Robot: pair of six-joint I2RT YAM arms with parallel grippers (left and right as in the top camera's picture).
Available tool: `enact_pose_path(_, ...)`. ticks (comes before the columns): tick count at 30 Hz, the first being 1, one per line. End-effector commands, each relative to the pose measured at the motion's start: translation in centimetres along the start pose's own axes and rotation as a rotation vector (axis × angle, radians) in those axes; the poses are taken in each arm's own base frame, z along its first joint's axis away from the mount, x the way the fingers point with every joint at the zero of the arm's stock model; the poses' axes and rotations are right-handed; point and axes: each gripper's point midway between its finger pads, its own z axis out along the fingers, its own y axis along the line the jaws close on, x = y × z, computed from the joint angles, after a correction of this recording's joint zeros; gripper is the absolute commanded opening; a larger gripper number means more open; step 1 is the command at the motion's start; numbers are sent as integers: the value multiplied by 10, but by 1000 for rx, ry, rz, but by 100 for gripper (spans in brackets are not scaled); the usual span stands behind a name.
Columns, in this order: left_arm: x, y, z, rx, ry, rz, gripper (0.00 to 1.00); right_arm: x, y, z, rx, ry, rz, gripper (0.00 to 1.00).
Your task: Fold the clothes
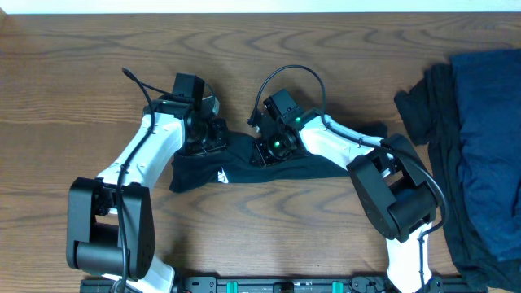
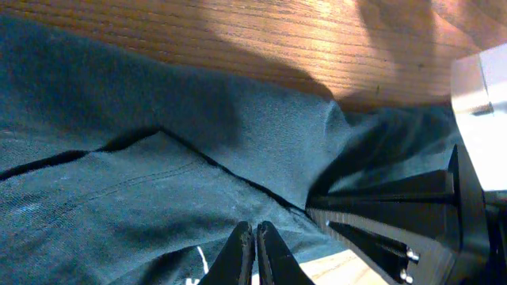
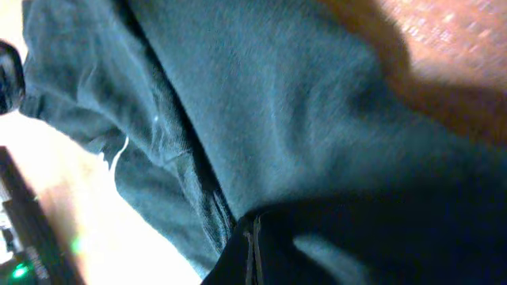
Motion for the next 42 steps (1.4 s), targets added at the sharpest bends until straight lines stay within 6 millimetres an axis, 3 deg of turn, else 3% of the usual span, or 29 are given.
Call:
enact_pose_path(1,6,5,4,-17,14,9,6,2,5,0,-52,19,23,1)
enact_pose_path(18,12,16,28,-40,81,-23,7,20,3,-4,-46,89,80,1)
enact_pose_path(23,11,18,34,-43,88,-26,6,22,-8,-3,13,90,88,1)
enact_pose_path(33,19,31,60,-67,153,-51,6,31,-9,-7,33,123,113,2)
enact_pose_path(37,20,32,61,-69,158,-53,6,40,-24,-9,120,148,136,1)
enact_pose_path(42,19,32,61,-67,152,-51,6,48,-24,-13,122,181,119,2)
